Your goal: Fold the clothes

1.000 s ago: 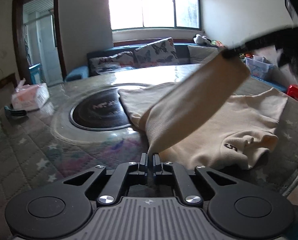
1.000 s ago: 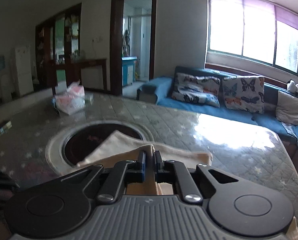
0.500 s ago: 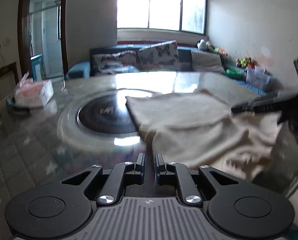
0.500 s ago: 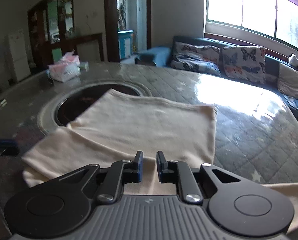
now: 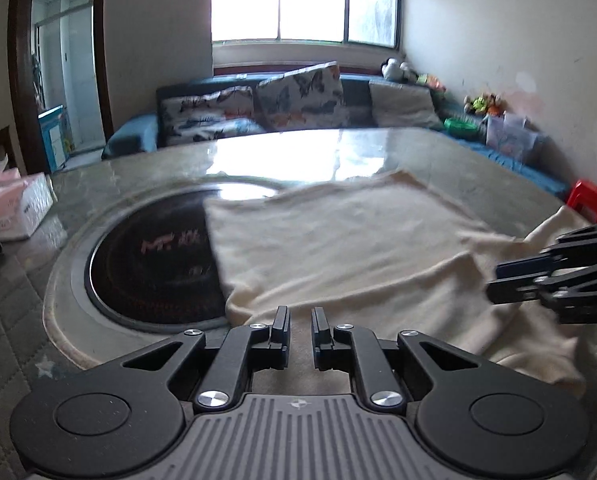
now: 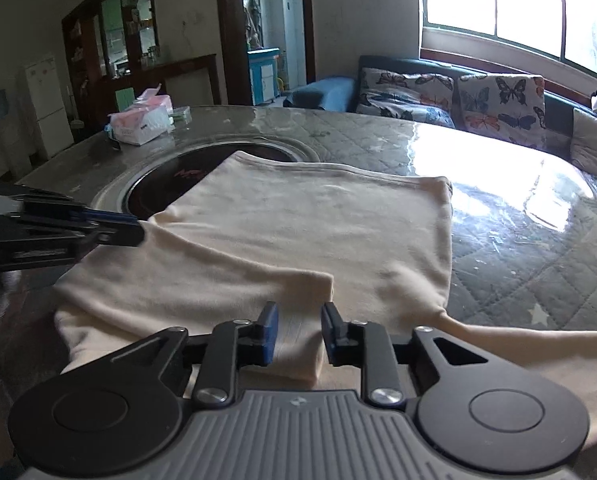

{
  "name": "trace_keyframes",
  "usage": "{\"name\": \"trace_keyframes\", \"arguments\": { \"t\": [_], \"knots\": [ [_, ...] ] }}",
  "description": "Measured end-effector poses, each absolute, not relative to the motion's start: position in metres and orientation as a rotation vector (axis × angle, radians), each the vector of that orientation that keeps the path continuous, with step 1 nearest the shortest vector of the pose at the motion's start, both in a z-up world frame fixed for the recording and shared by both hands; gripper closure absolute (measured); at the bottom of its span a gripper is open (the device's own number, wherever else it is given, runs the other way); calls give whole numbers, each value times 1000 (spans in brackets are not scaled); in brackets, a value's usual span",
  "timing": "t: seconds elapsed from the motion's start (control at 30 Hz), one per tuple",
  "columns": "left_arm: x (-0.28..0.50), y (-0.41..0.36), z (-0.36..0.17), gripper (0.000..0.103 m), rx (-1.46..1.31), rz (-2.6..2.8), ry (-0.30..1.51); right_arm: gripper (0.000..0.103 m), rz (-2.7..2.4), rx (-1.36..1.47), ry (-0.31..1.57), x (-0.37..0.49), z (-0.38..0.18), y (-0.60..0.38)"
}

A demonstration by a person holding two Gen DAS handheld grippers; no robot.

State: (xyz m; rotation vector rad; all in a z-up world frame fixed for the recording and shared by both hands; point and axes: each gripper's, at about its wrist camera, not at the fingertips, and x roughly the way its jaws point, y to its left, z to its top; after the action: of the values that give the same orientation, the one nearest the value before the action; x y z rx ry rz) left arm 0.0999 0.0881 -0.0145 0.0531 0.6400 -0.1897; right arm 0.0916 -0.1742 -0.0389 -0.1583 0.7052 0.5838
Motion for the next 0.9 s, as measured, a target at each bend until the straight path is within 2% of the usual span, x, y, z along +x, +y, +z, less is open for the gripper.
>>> {"name": "trace_keyframes", "arguments": {
  "t": [0.13,0.2,0.27,0.33,0.37,0.4,0.47,0.57,0.63,0.7,0.9],
  "knots": [
    [98,88,-23,87,62,-197,654,77,577,-151,709,81,-42,-186],
    [97,86,-21,74,64,-210,652,69,566,-124,700,76,-39,-196],
    [95,81,-19,68,78,-216,644,67,544,-96,686,71,-35,-208],
    [94,76,-17,57,88,-218,635,61,503,-71,670,68,-30,-223],
    [94,74,-16,50,90,-219,630,55,479,-64,663,66,-28,-230],
    [94,70,-15,48,90,-220,626,48,452,-56,657,65,-27,-239],
    [94,65,-14,44,95,-224,620,43,393,-37,649,67,-26,-256],
    [93,59,-11,32,95,-222,616,16,301,-1,637,70,-24,-282],
    [93,56,-8,29,91,-227,608,15,252,8,627,72,-23,-296],
    [93,53,-7,21,87,-226,606,11,197,25,627,76,-24,-311],
    [94,42,-5,10,89,-243,605,11,75,106,631,88,-33,-353]
  ]
}}
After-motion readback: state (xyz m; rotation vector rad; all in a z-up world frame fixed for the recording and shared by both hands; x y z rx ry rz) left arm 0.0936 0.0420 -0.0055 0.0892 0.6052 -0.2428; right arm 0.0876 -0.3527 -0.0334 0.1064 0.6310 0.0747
